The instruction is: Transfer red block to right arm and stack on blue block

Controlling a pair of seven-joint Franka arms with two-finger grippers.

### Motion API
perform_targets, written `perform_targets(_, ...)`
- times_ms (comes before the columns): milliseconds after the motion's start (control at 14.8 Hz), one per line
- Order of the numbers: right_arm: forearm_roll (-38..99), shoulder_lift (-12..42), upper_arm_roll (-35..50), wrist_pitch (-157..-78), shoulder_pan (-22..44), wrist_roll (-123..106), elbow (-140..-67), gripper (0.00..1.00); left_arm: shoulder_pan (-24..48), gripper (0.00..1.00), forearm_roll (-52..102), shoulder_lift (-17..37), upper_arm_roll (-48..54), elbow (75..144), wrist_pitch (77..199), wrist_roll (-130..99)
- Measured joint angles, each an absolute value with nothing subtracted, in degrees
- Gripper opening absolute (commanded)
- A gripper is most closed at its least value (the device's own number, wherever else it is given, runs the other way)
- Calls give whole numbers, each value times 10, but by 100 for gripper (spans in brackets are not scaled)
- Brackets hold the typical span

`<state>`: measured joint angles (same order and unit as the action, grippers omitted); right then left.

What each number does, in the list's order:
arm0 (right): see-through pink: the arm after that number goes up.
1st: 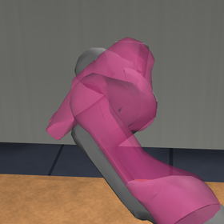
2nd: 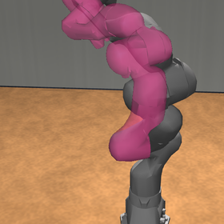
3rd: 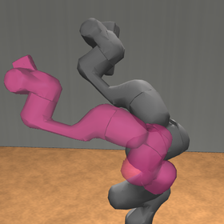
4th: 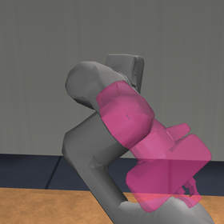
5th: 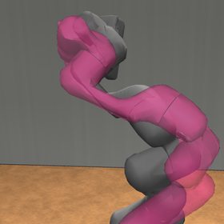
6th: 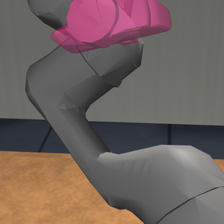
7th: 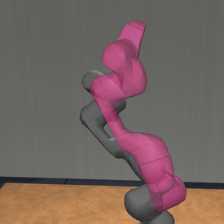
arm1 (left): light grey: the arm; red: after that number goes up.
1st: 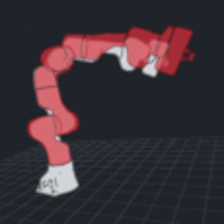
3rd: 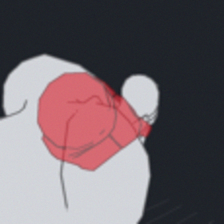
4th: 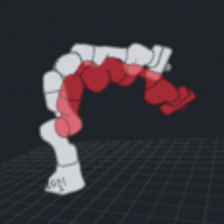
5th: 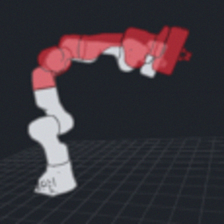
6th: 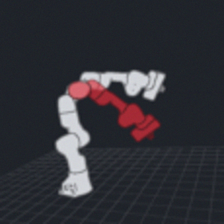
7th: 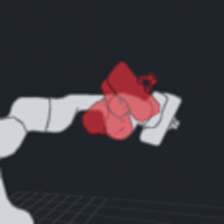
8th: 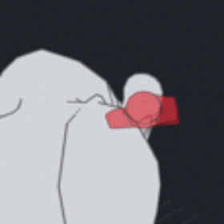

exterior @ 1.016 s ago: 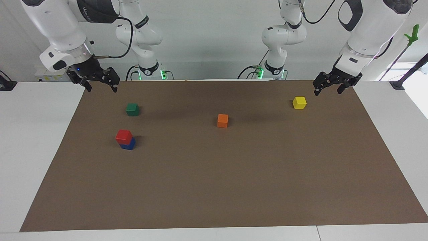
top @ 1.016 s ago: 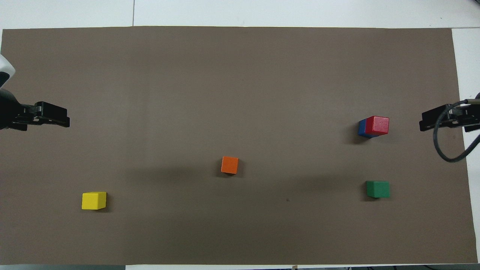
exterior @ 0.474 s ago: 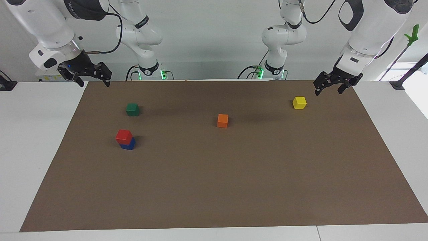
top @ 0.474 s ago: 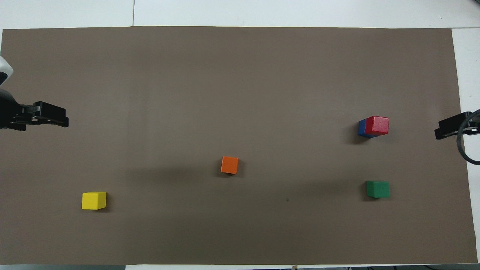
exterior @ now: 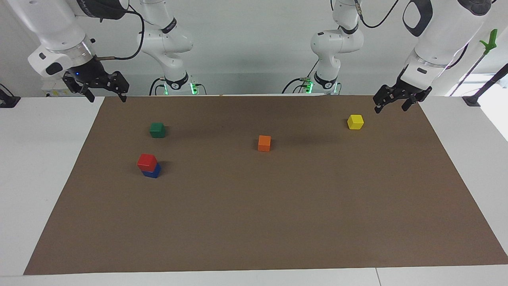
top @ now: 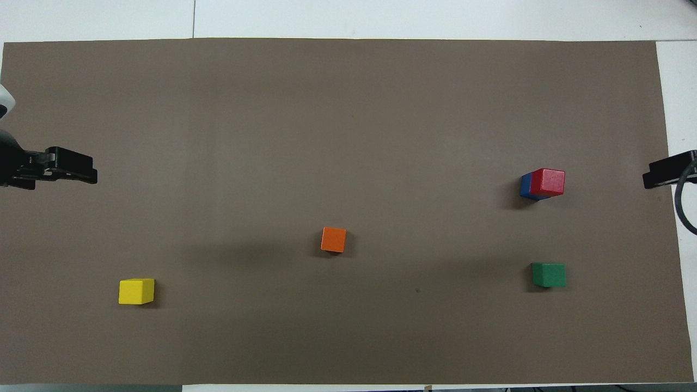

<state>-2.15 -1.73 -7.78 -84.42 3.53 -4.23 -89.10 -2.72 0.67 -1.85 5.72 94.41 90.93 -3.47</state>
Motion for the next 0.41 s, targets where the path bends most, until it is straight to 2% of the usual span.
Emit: perform_targets(406,-22,-16,-80,-845,38,-42,-887,100,-27,100,7,-19,58,944,915,-33)
